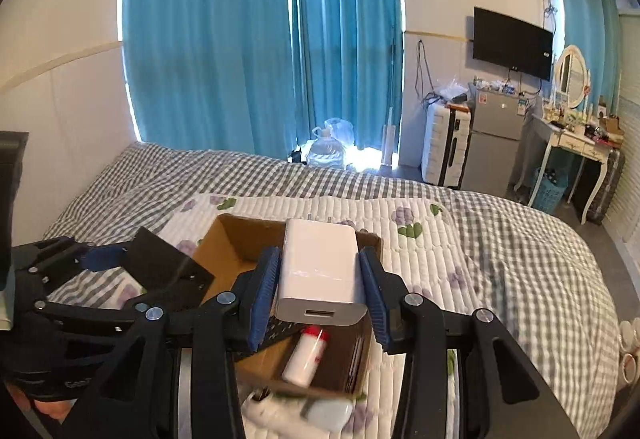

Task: Organize rigid objects
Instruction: 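Drop both chargers into the box by opening both tools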

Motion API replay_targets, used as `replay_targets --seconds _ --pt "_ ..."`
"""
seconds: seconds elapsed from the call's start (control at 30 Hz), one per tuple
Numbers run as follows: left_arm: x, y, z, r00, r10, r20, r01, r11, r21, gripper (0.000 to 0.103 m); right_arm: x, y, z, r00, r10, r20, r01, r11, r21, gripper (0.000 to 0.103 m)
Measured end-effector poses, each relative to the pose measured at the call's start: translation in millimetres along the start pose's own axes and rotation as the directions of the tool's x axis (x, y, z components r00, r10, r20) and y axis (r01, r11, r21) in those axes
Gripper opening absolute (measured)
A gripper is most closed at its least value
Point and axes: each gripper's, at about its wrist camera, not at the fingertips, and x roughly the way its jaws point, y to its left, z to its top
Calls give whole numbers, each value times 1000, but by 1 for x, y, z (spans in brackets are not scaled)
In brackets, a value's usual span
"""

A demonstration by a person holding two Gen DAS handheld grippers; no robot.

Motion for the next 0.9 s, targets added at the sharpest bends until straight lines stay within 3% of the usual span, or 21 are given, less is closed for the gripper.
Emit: replay_targets --seconds 0.23,0.43,0.57,0.7,0.9 --pt "88 -4 3 998 25 -59 -23 999 38 68 71 -23 4 999 17 -45 -17 1000 -1 41" --pt "129 2 -7 991 31 -132 -30 1000 7 69 105 -26 -6 997 33 -76 -37 998 -52 41" --pt "127 -1 -8 989 18 -147 -14 1000 25 69 116 -24 -12 995 41 -96 -48 996 -79 41" --pt "110 -4 -5 996 37 -82 -34 999 39 70 112 -25 -17 994 36 -104 -43 997 -63 41" --pt "80 4 -6 996 70 -57 -69 997 17 70 98 -29 -21 993 17 -115 -18 1000 -7 41"
